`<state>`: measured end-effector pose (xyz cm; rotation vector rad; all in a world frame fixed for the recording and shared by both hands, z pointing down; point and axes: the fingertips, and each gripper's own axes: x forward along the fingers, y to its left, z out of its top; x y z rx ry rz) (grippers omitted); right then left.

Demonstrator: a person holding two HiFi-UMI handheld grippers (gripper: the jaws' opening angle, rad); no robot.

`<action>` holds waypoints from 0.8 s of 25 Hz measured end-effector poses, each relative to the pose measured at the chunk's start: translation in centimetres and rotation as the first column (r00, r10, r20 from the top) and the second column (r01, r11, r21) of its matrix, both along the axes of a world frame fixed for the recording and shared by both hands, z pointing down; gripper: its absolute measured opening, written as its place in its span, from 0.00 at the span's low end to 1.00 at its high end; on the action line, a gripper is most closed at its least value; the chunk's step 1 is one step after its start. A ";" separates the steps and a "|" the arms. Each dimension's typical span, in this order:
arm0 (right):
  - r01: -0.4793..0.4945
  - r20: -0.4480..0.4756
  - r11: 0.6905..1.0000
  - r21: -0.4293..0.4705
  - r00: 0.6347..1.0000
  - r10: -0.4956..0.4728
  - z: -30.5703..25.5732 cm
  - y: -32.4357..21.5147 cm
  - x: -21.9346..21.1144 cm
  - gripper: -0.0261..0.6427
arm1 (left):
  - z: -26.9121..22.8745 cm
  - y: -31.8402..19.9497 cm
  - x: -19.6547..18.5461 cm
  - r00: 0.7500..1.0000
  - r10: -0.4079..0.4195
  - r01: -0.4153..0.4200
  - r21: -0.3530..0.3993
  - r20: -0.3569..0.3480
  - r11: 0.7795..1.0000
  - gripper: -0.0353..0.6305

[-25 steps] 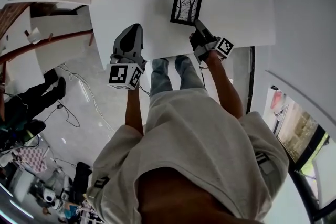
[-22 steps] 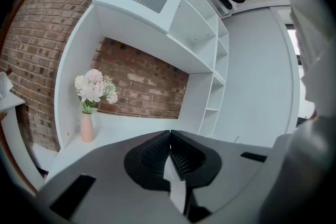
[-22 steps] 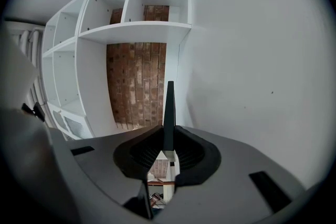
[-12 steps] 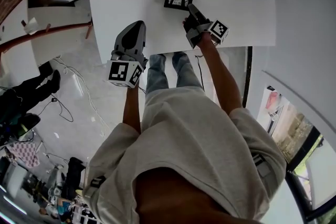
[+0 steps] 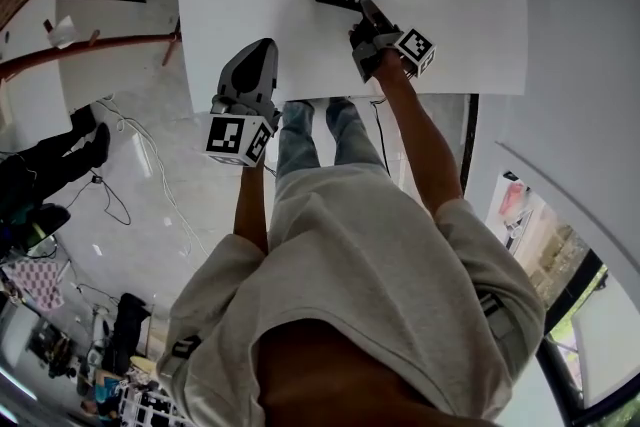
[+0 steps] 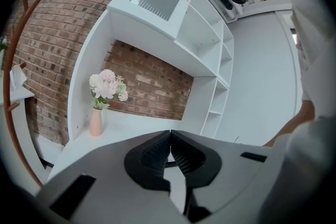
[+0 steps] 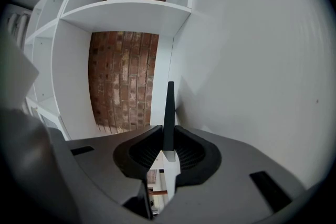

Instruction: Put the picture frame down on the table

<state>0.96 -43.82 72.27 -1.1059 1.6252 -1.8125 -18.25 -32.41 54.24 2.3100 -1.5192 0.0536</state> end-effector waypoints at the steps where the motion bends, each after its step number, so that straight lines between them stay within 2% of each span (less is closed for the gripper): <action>1: -0.003 0.011 1.000 -0.003 1.000 0.003 0.0 0.0 0.0 0.18 | 0.0 0.1 0.1 1.000 -0.001 0.001 0.001 -0.002 1.000 0.08; 4: -0.005 0.055 1.000 0.013 0.998 0.005 -0.4 -0.1 -0.2 0.29 | -0.1 0.1 0.3 1.000 0.002 -0.002 0.003 -0.006 1.000 0.08; 6: 0.026 0.037 0.999 0.028 0.999 -0.027 -0.9 -0.1 -0.5 0.35 | -0.3 0.1 0.4 1.000 0.004 -0.004 0.006 -0.008 1.000 0.08; 9: 0.108 -0.063 0.994 0.031 0.992 -0.106 -1.2 0.0 -1.1 0.40 | -0.6 0.0 0.5 1.000 0.004 -0.004 0.010 -0.011 1.000 0.08; 12: 0.219 -0.201 0.975 0.036 0.957 -0.208 -1.4 0.2 -2.0 0.41 | -0.6 -0.2 0.5 1.000 0.005 -0.004 0.011 -0.011 1.000 0.08; 14: 0.308 -0.309 0.951 0.032 0.908 -0.284 -1.1 0.5 -2.7 0.41 | -0.5 -0.2 0.6 1.000 0.008 -0.008 0.010 -0.014 1.000 0.08; 17: 0.433 -0.465 0.902 0.004 0.799 -0.381 -0.3 1.1 -3.4 0.41 | -0.4 -0.3 0.6 1.000 0.012 -0.012 0.007 -0.019 1.000 0.08; 19: 0.510 -0.578 0.860 -0.028 0.694 -0.430 0.4 1.6 -3.6 0.41 | -0.3 -0.3 0.5 1.000 0.014 -0.014 0.005 -0.017 1.000 0.08; 20: 0.549 -0.640 0.834 -0.052 0.623 -0.450 0.8 1.8 -3.6 0.41 | -0.2 -0.4 0.4 1.000 0.014 -0.014 0.005 -0.014 1.000 0.08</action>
